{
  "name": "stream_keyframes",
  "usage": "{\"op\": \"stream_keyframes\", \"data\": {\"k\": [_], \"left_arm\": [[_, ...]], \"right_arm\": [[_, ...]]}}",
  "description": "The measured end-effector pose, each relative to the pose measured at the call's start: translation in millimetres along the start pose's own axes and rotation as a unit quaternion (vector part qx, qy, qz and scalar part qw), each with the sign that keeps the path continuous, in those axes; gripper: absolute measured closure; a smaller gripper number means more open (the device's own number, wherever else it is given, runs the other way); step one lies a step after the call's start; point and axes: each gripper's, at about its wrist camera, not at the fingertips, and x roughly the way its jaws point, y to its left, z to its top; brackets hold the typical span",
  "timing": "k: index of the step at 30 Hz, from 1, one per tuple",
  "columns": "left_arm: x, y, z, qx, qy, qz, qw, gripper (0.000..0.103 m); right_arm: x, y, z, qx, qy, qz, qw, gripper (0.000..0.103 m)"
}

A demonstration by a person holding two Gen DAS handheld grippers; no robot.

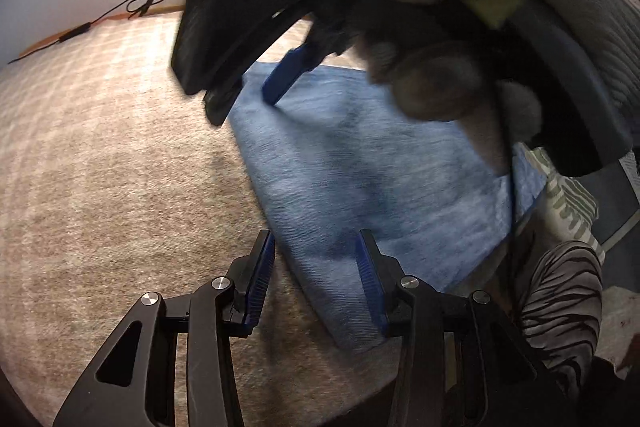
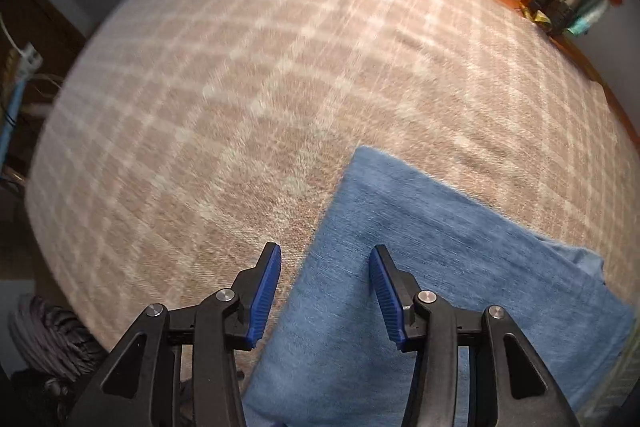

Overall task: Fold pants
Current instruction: 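Grasp the folded jeans edge with the right tool while the left tool grasps the other edge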

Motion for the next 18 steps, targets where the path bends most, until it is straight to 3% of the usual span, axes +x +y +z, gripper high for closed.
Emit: {"op": "stream_keyframes", "data": {"k": [4,6,9,10,13,18], "left_arm": [[-4.1,1.3,0.2,-0.009,-0.002,-0.006,0.9999,0.063],[-6.6,5.5,0.4,-0.023,-0.006,-0.009,0.9997,0.063],[-9.1,13.6,1.1,-0.05,-0.008,-0.022,0.9985,0.063],[-9.3,15.7,1.9,-0.06,-0.008,-0.027,0.9978,0.063],[-11.4,24.9,4.5,-0.089,-0.014,-0.045,0.9949,0.048],[-0.1,27.5,8.4,-0.12,-0.007,-0.075,0.9899,0.049]], "right_arm": [[18.6,11.2,3.4,-0.013,0.028,-0.027,0.999,0.052],[19.9,11.5,3.7,-0.013,0.021,-0.027,0.999,0.055],[16.9,6.6,-0.9,-0.01,0.009,-0.035,0.999,0.076],[18.0,-0.2,-2.0,-0.006,0.005,-0.027,1.0,0.083],[12.7,-17.8,-7.1,0.023,-0.015,0.007,1.0,0.097],[-8.2,-48.6,-20.5,0.077,-0.065,0.067,0.993,0.101]]}}
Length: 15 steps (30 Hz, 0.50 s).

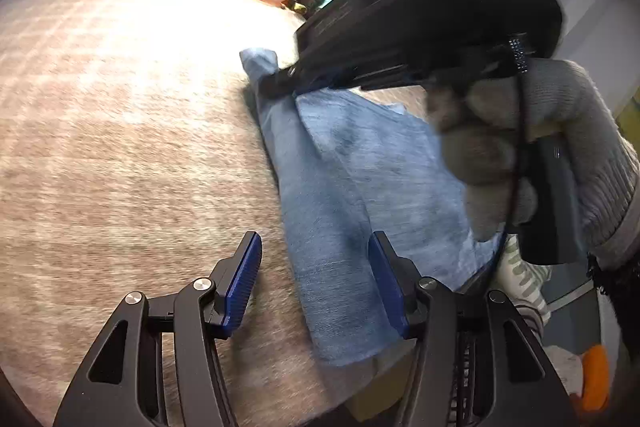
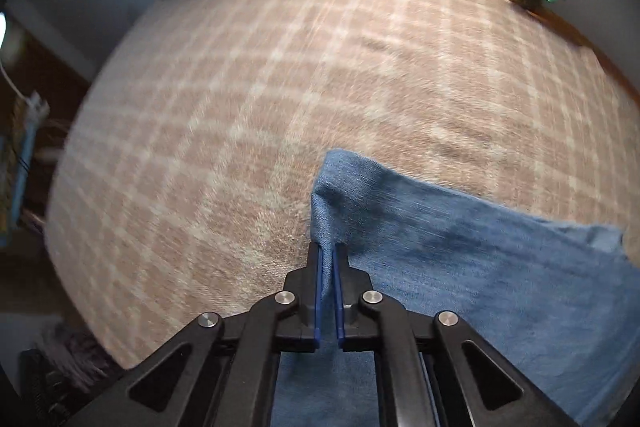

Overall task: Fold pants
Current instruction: 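Grasp the folded jeans edge with the right tool while the left tool grasps the other edge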

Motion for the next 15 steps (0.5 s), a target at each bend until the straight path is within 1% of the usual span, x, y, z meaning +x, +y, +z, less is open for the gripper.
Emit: {"op": "stream_keyframes", "data": {"k": [1,2,3,4,5,6,8,10,11,12,13,15], "left_arm": [[3.2,-1.2,0.2,0.0,0.002,-0.005,1.0,0.051],[6.9,-2.2,0.0,-0.001,0.007,-0.013,0.9999,0.058],[8.8,-2.7,-0.2,-0.003,0.007,-0.02,0.9998,0.067],[10.8,-3.2,0.0,-0.006,0.008,-0.027,0.9996,0.081],[12.1,-3.9,0.5,-0.007,0.006,-0.029,0.9995,0.082],[10.7,-2.5,-2.4,-0.007,0.001,-0.032,0.9995,0.085],[7.5,-8.3,-1.1,-0.002,-0.01,-0.033,0.9994,0.087],[4.9,-16.7,-2.0,0.011,-0.021,-0.029,0.9993,0.088],[3.5,-19.4,-3.2,0.017,-0.024,-0.027,0.9992,0.088],[2.2,-22.3,-4.5,0.023,-0.027,-0.023,0.9991,0.088],[1.0,-23.5,-4.9,0.026,-0.028,-0.022,0.999,0.088],[-0.6,-27.2,-6.1,0.03,-0.031,-0.019,0.9989,0.088]], "right_arm": [[-4.0,-3.2,-0.7,0.004,-0.005,0.005,1.0,0.101],[-10.4,-7.7,-2.3,0.008,-0.013,0.012,1.0,0.101],[-14.0,-11.5,-1.6,0.01,-0.017,0.015,1.0,0.101],[-17.4,-12.7,-2.8,0.012,-0.02,0.018,1.0,0.101],[-21.1,-12.5,-3.4,0.012,-0.022,0.02,0.999,0.101],[-23.9,-12.1,-4.4,0.012,-0.023,0.021,0.999,0.101],[-21.1,-5.0,-3.1,0.008,-0.021,0.021,1.0,0.101],[-20.0,-3.3,1.2,0.005,-0.018,0.025,1.0,0.09],[-19.8,-3.1,2.7,0.005,-0.013,0.022,1.0,0.082],[-20.5,0.9,4.7,0.003,-0.009,0.02,1.0,0.069],[-11.5,14.4,8.8,-0.002,-0.008,0.014,1.0,0.066],[-12.5,22.3,12.2,-0.022,-0.005,-0.007,1.0,0.066]]}}
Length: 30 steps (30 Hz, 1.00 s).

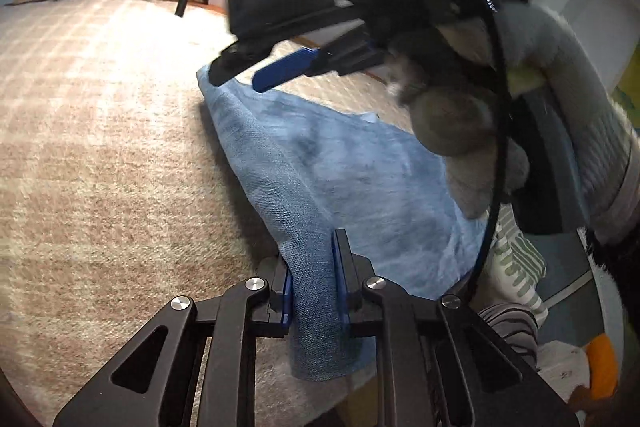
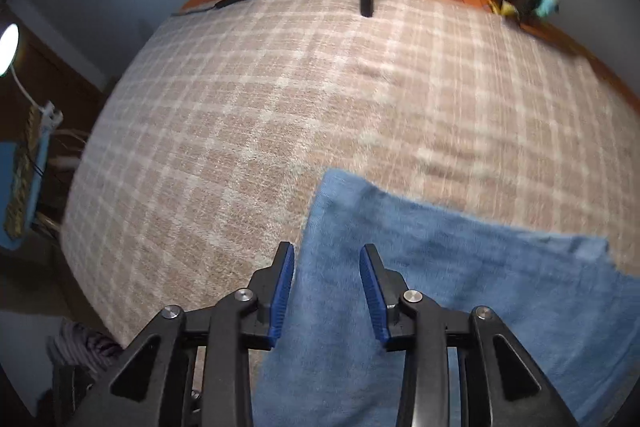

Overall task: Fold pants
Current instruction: 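Grasp the folded jeans edge with the right tool while the left tool grasps the other edge, then fold the jeans over with both tools and open the left tool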

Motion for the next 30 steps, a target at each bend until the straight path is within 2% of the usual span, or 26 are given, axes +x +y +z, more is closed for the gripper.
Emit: {"op": "stream_keyframes", "data": {"k": [8,11,13,15,21,30], "left_arm": [[-2.7,-18.1,-2.2,0.03,-0.011,0.006,0.9995,0.089],[0.3,-18.1,1.0,0.027,-0.012,0.004,0.9996,0.09],[-0.1,-20.0,2.1,0.03,-0.013,0.002,0.9995,0.09],[2.4,-21.5,4.5,0.035,-0.016,-0.001,0.9993,0.09],[1.4,-38.4,8.6,0.049,-0.023,-0.016,0.9984,0.091],[1.2,-72.1,21.7,0.076,-0.016,-0.032,0.9964,0.091]], "right_arm": [[31.6,23.4,7.2,-0.036,0.065,-0.071,0.995,0.067],[37.2,29.4,4.8,-0.063,0.061,-0.094,0.992,0.084],[35.4,27.2,1.1,-0.066,0.052,-0.088,0.993,0.094],[29.1,23.3,-3.0,-0.065,0.037,-0.08,0.994,0.098],[-10.5,-6.4,-17.2,-0.006,-0.027,-0.01,1.0,0.1],[-71.4,-50.7,-39.2,0.057,-0.11,0.066,0.99,0.1]]}}
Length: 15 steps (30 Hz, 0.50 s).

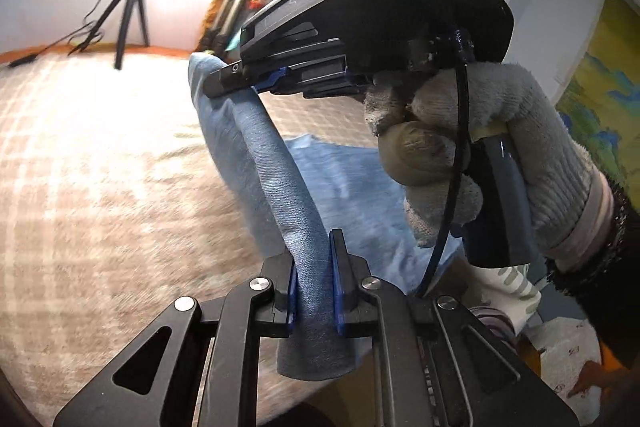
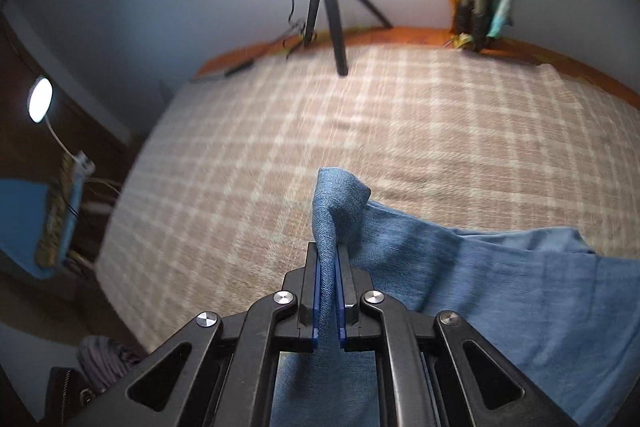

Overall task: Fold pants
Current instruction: 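Fold the jeans over with both tools and open the left tool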

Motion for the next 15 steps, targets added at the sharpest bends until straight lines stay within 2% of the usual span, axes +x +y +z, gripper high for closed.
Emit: {"op": "stream_keyframes", "data": {"k": [8,15], "left_arm": [[22.7,-47.4,25.0,0.051,-0.004,-0.027,0.9983,0.091],[69.0,-85.4,29.8,0.091,0.021,-0.049,0.9944,0.091]], "right_arm": [[-63.1,-53.3,-2.4,0.047,-0.073,0.021,0.996,0.1],[-108.9,-115.1,-19.7,0.08,-0.11,-0.01,0.991,0.1]]}}
